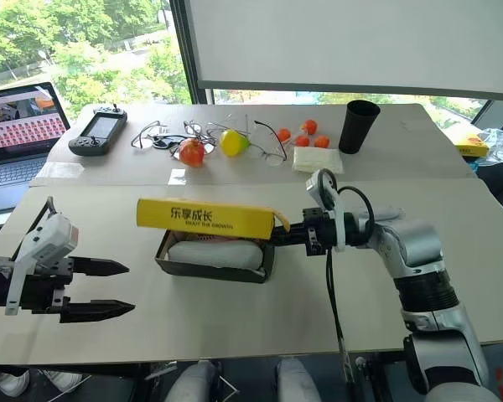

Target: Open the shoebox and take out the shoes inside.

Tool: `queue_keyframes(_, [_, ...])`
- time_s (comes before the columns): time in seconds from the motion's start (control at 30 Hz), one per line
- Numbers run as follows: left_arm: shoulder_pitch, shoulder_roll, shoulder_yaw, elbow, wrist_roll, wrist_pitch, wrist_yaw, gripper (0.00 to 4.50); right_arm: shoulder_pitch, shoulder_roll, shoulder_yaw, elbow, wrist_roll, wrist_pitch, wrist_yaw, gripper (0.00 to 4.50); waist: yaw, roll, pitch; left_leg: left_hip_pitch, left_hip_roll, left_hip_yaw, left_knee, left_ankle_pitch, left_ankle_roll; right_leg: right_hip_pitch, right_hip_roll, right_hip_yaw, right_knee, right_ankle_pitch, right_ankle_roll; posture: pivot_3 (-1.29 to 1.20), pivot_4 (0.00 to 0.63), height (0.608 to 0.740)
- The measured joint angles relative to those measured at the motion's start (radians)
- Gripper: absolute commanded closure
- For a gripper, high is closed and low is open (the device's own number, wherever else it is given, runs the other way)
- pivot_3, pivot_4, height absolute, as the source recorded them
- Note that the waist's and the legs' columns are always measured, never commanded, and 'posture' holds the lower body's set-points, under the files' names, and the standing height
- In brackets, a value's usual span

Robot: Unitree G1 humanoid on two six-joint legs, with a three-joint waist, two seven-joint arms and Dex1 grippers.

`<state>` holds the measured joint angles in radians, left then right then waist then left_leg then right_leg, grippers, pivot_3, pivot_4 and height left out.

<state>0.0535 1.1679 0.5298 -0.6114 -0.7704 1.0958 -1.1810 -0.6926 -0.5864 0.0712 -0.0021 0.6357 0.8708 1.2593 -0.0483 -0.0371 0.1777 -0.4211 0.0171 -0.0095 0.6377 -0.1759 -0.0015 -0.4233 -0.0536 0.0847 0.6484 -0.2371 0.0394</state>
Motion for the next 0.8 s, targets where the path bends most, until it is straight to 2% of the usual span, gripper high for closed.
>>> queue_keyframes(0.17, [0.045,-0.006,0.037,-0.020,-0.024,0.018,0.024,0.07,-0.144,0.133,-0.051,0.216,-0.064,-0.079,-0.207,4.50,-0.011,0.000,0.000,0.000,0.000,0.001,0.000,0.000,0.000,-0.001,0.000,0.000,0.000,0.001,-0.001,0.00,0.150,0.723])
queue_keyframes(0.3, [0.059,-0.008,0.051,-0.028,-0.052,0.019,0.036,0.07,-0.228,0.148,-0.056,0.372,-0.163,-0.179,-0.319,4.50,-0.011,0.000,0.000,-0.001,-0.001,0.000,-0.001,0.000,-0.001,-0.001,-0.001,0.000,0.000,0.001,-0.001,0.00,0.150,0.723])
queue_keyframes(0.43, [0.035,-0.016,0.050,-0.019,-0.053,-0.001,0.067,0.07,-0.244,0.121,-0.027,0.368,-0.187,-0.165,-0.295,4.50,-0.011,0.000,0.000,-0.003,-0.001,0.000,-0.001,-0.001,-0.001,-0.003,-0.001,0.000,0.000,0.001,-0.002,0.00,0.150,0.723])
queue_keyframes(0.57, [-0.034,-0.021,0.042,0.021,-0.057,-0.023,0.101,0.07,-0.273,0.054,0.056,0.227,-0.183,-0.103,-0.186,4.50,-0.017,0.001,0.000,-0.002,0.000,0.000,-0.001,-0.001,-0.001,-0.002,0.000,0.000,0.000,0.001,-0.002,0.00,0.150,0.723])
queue_keyframes(0.67, [-0.102,-0.017,0.021,0.061,-0.058,-0.051,0.102,0.00,-0.307,0.000,0.121,0.120,-0.159,-0.039,-0.076,3.76,-0.020,0.001,0.000,-0.001,0.000,0.000,-0.001,-0.001,-0.001,-0.002,0.000,-0.001,0.000,0.001,-0.001,0.00,0.150,0.723])
queue_keyframes(0.73, [-0.148,-0.002,-0.002,0.098,-0.055,-0.074,0.102,0.00,-0.334,-0.012,0.167,0.059,-0.145,0.004,-0.020,2.99,-0.023,0.001,0.000,-0.001,0.000,0.000,-0.001,-0.001,-0.001,-0.002,0.000,-0.001,0.000,0.001,-0.002,0.00,0.150,0.723])
queue_keyframes(0.77, [-0.155,0.005,-0.008,0.108,-0.053,-0.085,0.100,0.00,-0.341,-0.013,0.187,0.039,-0.142,0.015,-0.006,2.80,-0.024,0.001,0.000,-0.001,0.000,0.000,-0.001,-0.001,-0.001,-0.002,0.000,-0.001,0.000,0.001,-0.002,0.00,0.150,0.723])
queue_keyframes(0.8, [-0.163,0.013,-0.019,0.119,-0.049,-0.096,0.096,0.00,-0.344,-0.015,0.213,0.017,-0.142,0.029,0.007,2.26,-0.023,0.001,0.000,-0.001,0.000,0.000,-0.001,-0.001,-0.001,-0.002,0.000,-0.001,0.000,0.001,-0.002,0.00,0.150,0.723])
